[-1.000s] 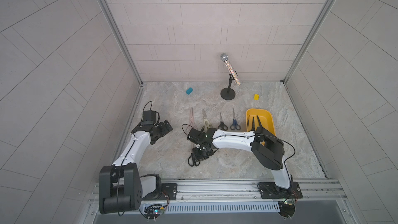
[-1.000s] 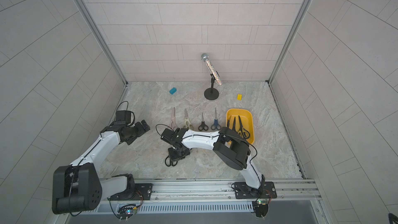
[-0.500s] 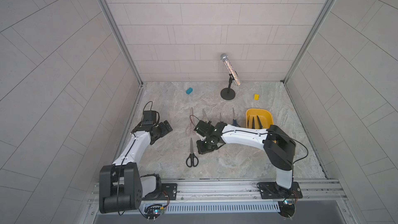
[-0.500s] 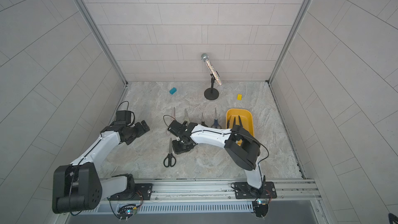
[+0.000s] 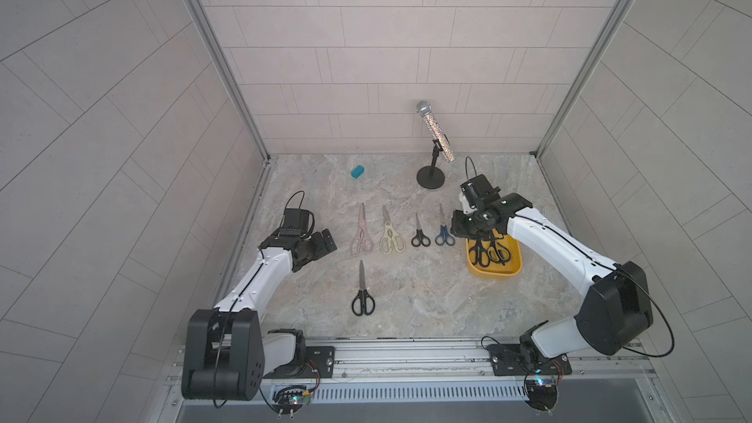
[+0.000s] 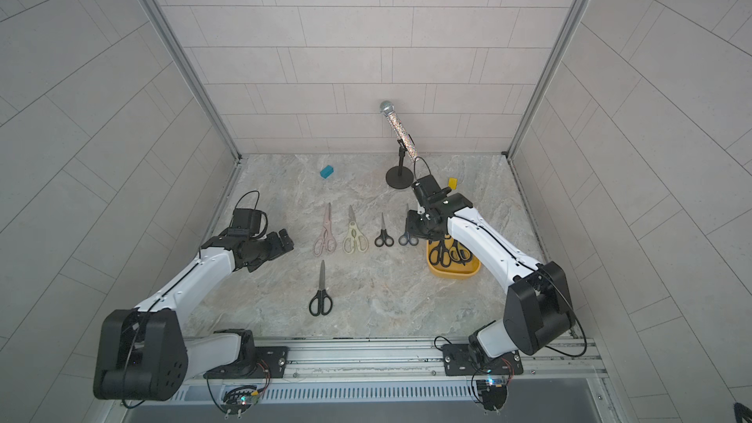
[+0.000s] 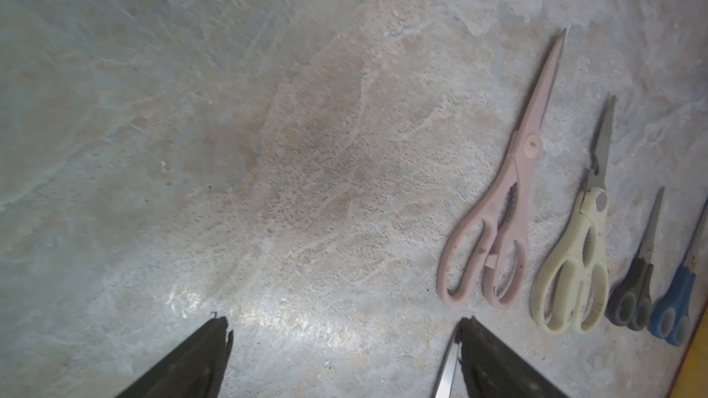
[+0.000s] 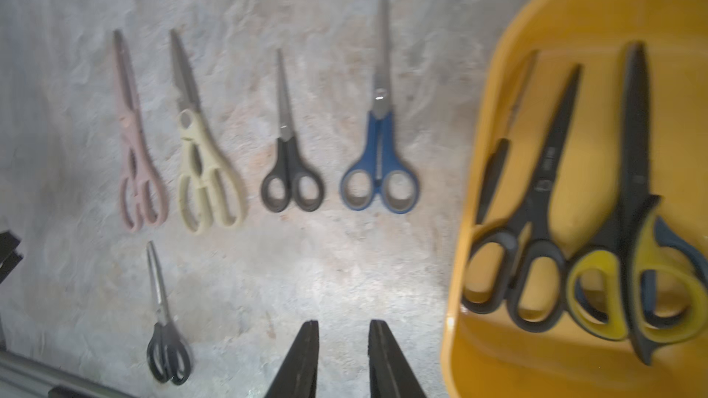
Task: Take the scissors out of the storage box
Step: Pick up the scissors from the storage box.
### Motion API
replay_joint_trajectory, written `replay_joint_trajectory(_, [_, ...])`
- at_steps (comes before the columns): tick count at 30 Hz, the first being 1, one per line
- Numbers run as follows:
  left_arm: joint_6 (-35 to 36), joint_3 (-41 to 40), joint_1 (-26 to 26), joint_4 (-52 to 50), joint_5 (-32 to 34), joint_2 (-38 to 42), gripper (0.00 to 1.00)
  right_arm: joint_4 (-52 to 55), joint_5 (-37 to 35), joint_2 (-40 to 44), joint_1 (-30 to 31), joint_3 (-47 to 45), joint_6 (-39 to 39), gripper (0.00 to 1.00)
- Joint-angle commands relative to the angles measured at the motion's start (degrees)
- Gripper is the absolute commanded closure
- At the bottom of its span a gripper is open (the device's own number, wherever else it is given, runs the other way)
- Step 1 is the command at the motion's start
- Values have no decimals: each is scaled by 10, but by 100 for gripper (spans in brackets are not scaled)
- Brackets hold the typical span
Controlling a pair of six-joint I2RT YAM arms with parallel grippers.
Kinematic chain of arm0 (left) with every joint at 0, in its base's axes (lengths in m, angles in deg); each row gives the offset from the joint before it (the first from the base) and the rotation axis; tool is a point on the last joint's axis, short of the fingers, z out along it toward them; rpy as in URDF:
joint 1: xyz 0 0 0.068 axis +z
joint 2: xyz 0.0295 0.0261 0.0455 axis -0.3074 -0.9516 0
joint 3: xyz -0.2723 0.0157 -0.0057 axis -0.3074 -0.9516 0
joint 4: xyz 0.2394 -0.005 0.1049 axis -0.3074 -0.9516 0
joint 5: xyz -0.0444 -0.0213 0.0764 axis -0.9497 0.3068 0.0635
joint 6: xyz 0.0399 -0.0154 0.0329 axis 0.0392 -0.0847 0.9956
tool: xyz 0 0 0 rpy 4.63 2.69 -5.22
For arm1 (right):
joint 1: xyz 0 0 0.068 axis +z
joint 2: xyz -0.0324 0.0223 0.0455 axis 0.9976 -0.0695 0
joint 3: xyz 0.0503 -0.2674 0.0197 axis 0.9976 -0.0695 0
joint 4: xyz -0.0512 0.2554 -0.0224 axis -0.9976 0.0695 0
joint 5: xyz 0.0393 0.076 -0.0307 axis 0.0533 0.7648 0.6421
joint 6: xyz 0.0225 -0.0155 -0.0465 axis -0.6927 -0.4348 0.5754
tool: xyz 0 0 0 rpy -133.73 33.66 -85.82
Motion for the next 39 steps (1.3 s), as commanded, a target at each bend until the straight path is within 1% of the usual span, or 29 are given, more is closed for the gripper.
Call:
replay_joint_trajectory(1, [2, -1, -14, -9, -9, -1, 0, 43, -29, 2, -47, -15, 24, 73])
replay_joint_trajectory(4, [4, 14, -23, -18, -30, -5, 0, 38, -22, -22, -89, -18, 24, 73])
replay_joint_trajectory(6, [6, 34, -33, -34, -37, -15, 0, 21, 7, -42, -108, -18, 23, 73])
replay_joint_trajectory(8, [10, 55, -41, -47, -43, -25, 0, -11, 53, -52, -121, -20, 17, 71])
replay_joint_trajectory(10, [10, 68, -50, -53, -48, -34, 0, -48, 80, -56, -130, -29, -2, 67])
replay_joint_trajectory(14, [4, 71, -57, -52, -48, -37, 0, -124, 138, -71, -139, -50, -31, 65])
replay_joint_trajectory(17, [8, 70, -59, -57, -51, -35, 0, -153, 150, -85, -140, -55, -43, 64])
replay_joint_trajectory(22, [20, 66, -59, -74, -49, -22, 0, -180, 152, -103, -149, -62, -45, 62])
replay_joint_trajectory(27, [21, 62, -60, -83, -43, -18, 0, -214, 173, -112, -152, -73, -44, 61])
replay_joint_trajectory(30, [21, 66, -60, -87, -46, -22, 0, -212, 170, -109, -156, -79, -41, 61])
replay_joint_trajectory(34, [14, 66, -60, -84, -42, -18, 0, -192, 148, -90, -156, -86, -24, 61])
replay_joint_trajectory(37, [12, 65, -60, -85, -42, -18, 0, -145, 99, -68, -157, -80, -3, 62])
replay_joint_trajectory(39, [9, 65, -60, -87, -43, -18, 0, -116, 75, -52, -161, -82, 2, 65])
